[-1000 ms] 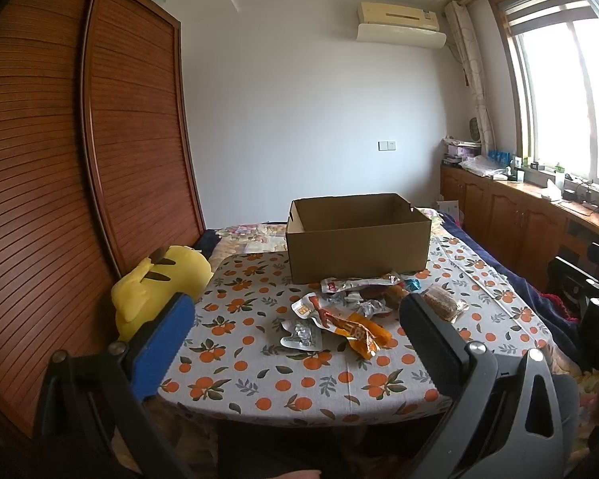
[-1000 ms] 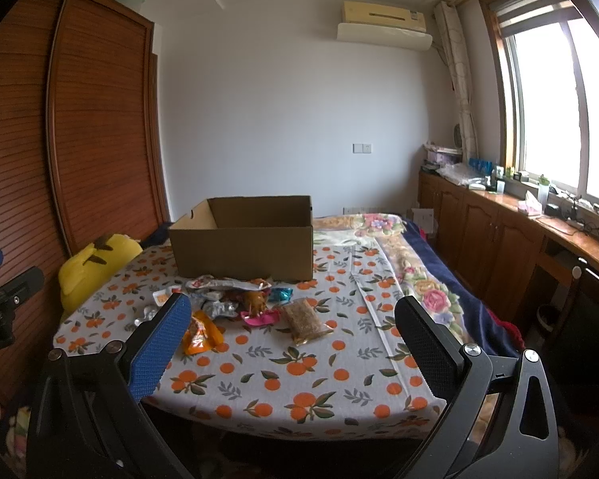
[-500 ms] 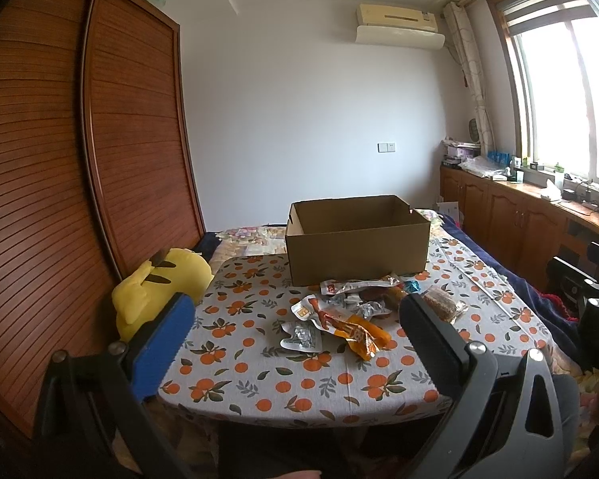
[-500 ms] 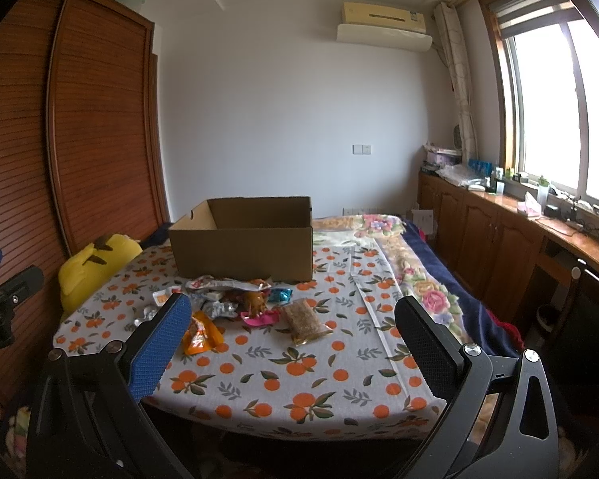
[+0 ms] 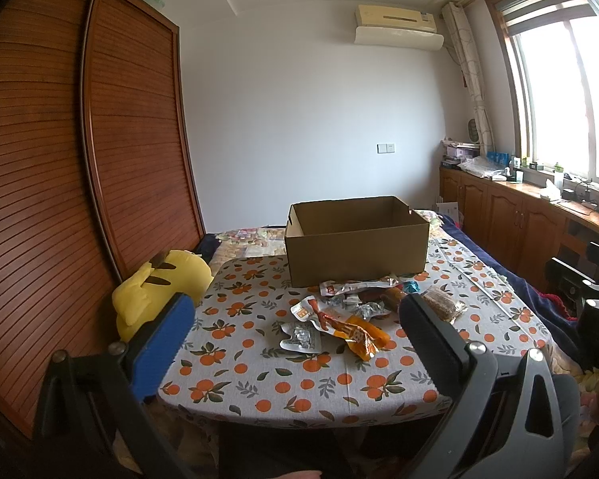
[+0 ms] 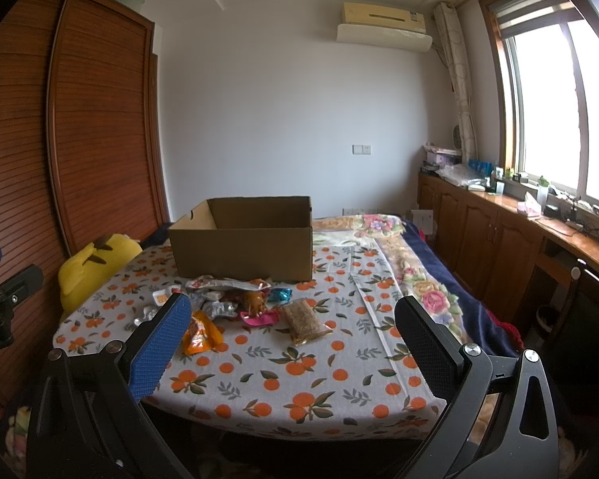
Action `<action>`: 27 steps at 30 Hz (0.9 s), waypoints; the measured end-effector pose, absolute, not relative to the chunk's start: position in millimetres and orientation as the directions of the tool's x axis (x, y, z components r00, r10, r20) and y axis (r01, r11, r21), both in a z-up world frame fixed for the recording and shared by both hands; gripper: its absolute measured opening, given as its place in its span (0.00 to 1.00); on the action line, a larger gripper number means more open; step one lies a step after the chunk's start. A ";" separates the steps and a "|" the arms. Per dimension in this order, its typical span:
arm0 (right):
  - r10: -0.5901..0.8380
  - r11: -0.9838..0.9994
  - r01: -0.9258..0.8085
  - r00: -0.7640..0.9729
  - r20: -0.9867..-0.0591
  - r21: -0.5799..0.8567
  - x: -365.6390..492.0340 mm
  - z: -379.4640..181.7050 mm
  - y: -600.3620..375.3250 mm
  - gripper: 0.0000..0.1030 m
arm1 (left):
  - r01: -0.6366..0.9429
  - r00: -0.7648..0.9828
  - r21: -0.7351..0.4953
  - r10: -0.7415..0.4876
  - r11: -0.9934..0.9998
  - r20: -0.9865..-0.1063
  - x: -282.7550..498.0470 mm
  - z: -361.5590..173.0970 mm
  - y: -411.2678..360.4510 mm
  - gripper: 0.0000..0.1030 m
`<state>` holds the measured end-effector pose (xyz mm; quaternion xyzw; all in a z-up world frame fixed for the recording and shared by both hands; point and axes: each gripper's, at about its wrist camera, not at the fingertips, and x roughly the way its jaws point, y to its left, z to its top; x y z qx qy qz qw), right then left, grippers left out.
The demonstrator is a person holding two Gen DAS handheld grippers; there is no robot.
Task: Organize snacks
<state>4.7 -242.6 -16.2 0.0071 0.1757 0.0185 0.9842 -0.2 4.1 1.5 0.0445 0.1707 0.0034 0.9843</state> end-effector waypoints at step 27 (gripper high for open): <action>0.040 0.999 -0.035 0.937 -0.346 0.020 4.6 -16.5 -242.4 1.00 | 0.012 0.940 0.092 0.020 0.996 -0.339 -0.8 6.6 1.4 1.00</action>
